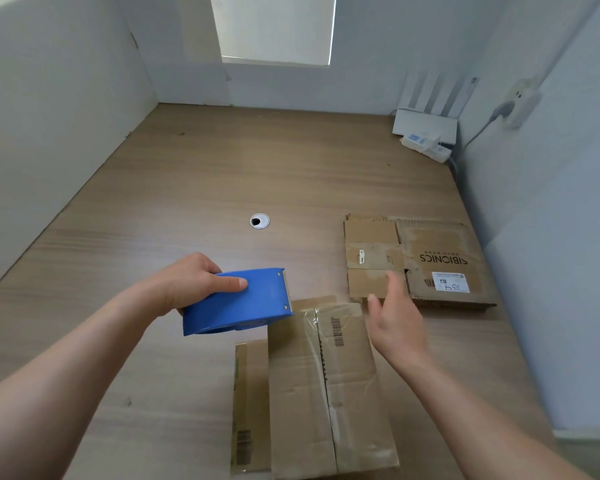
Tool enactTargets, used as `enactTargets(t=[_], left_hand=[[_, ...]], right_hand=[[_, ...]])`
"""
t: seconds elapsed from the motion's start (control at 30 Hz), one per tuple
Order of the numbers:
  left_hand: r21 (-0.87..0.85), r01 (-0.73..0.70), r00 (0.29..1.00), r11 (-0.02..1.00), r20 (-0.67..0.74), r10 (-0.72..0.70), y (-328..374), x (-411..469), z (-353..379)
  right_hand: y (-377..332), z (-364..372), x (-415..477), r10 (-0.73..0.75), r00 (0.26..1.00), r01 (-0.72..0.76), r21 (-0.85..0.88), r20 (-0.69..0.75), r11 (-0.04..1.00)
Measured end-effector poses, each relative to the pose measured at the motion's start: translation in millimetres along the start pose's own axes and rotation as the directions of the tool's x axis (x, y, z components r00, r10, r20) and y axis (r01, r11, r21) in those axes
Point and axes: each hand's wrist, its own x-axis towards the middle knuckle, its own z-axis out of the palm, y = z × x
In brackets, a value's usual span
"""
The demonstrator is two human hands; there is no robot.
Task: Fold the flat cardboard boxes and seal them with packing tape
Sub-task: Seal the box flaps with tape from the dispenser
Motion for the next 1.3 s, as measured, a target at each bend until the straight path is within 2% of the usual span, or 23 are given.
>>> enactTargets(t=[0.07, 0.1, 0.13, 0.17, 0.23, 0.3, 0.63, 0.77, 1.2, 1.3], left_hand=[[0.014, -0.002, 1.0, 1.0, -0.01, 0.002, 0, 1, 0], [0.016, -0.001, 1.0, 1.0, -0.013, 0.001, -1, 2, 0], [0.018, -0.002, 1.0, 1.0, -0.013, 0.002, 0, 2, 0], [0.024, -0.004, 1.0, 1.0, -0.012, 0.004, 1, 2, -1], [0.04, -0.012, 1.0, 0.999, -0.004, 0.013, 3, 2, 0], [0.036, -0.021, 1.0, 0.999, 0.0, 0.021, 3, 2, -1], [0.053, -0.006, 1.0, 0.999, 0.028, 0.005, -46, -12, -26], [0.066, 0.015, 1.0, 0.998, -0.004, -0.015, -57, -16, -39], [0.39, 0.047, 0.99, 0.92, -0.138, 0.008, -46, -7, -14], [0.534, 0.068, 0.974, 0.843, -0.219, 0.06, -42, -4, 11]], right_hand=[[-8, -4, -11, -0.155, 0.984, 0.16, 0.06, -0.086, 0.985], [-13, -3, -18, -0.274, 0.96, 0.276, 0.036, -0.058, 0.96], [-16, 2, -25, -0.365, 0.93, 0.366, -0.017, 0.042, 0.93], [-18, 7, -32, -0.394, 0.901, 0.412, -0.073, 0.182, 0.908], [-15, 15, -39, -0.311, 0.86, 0.416, -0.202, 0.405, 0.887], [-14, 15, -38, -0.262, 0.849, 0.412, -0.264, 0.459, 0.872], [-16, 16, -41, -0.256, 0.844, 0.436, -0.324, 0.471, 0.84], [-14, 17, -40, -0.258, 0.846, 0.433, -0.321, 0.466, 0.842], [-14, 20, -40, -0.264, 0.854, 0.427, -0.312, 0.449, 0.849], [-14, 20, -41, -0.264, 0.86, 0.415, -0.298, 0.436, 0.86]])
